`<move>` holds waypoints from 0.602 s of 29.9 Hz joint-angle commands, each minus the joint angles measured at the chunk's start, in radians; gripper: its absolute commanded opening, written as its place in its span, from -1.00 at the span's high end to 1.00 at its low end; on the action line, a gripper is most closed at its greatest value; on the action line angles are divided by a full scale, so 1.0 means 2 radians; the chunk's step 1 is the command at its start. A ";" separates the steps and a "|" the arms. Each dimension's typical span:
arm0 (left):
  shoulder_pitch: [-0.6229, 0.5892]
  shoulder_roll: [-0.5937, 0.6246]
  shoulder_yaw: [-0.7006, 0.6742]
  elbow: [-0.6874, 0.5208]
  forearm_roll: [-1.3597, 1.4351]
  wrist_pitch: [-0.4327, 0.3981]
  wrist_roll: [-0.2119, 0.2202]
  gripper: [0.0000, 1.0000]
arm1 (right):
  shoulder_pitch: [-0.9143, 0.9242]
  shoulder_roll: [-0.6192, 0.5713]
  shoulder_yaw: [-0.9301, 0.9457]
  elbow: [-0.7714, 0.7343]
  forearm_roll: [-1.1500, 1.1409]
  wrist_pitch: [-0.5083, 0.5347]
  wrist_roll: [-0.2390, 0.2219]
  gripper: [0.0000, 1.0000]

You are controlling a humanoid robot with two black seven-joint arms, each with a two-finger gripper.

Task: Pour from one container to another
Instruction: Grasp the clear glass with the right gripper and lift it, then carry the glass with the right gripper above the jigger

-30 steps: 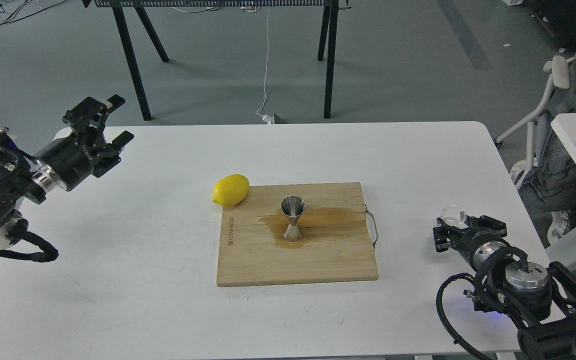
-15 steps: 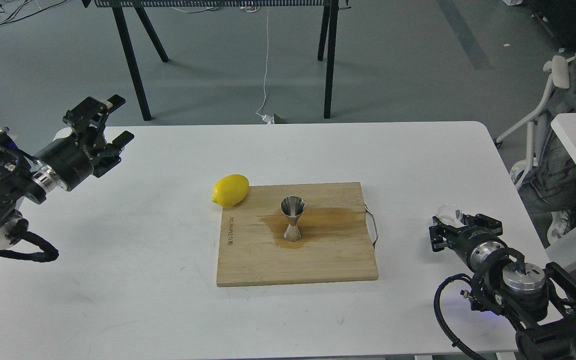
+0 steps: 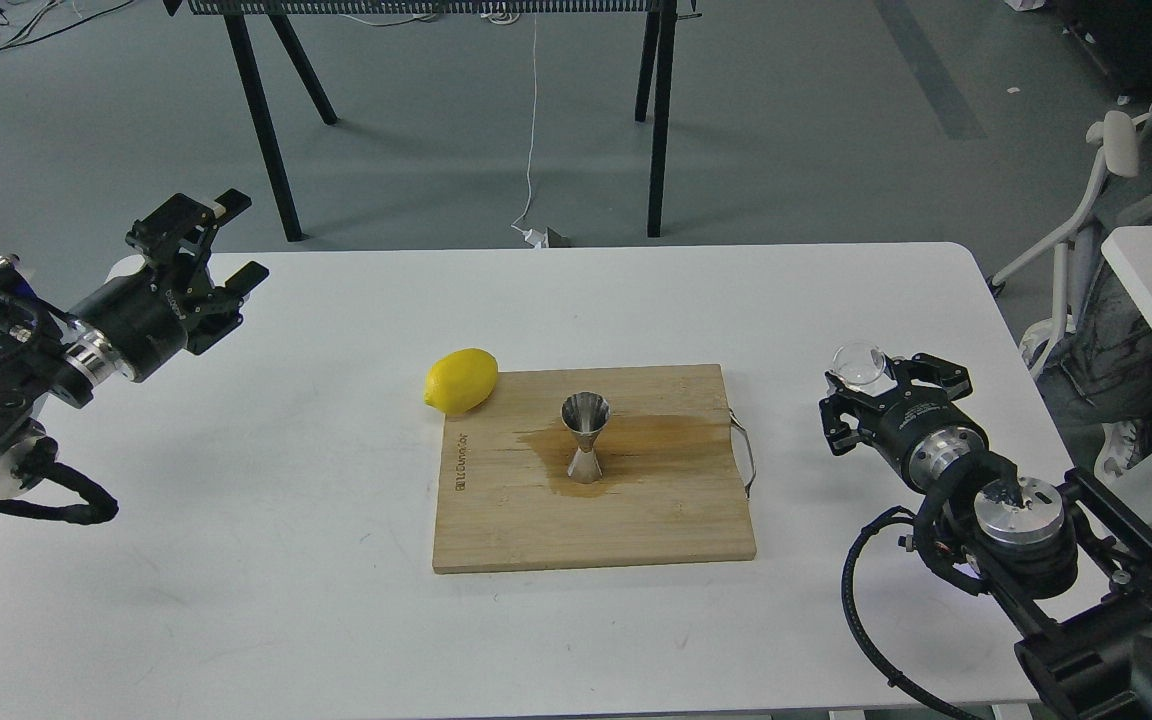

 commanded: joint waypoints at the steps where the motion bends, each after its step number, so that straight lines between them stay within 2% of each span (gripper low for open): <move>1: -0.001 -0.003 0.000 0.000 0.000 0.000 0.000 -0.97 | 0.030 -0.002 -0.026 0.016 -0.012 -0.017 -0.001 0.16; 18: -0.001 -0.013 -0.006 0.000 0.000 0.000 0.000 -0.97 | 0.173 0.030 -0.158 0.012 -0.022 -0.062 0.001 0.16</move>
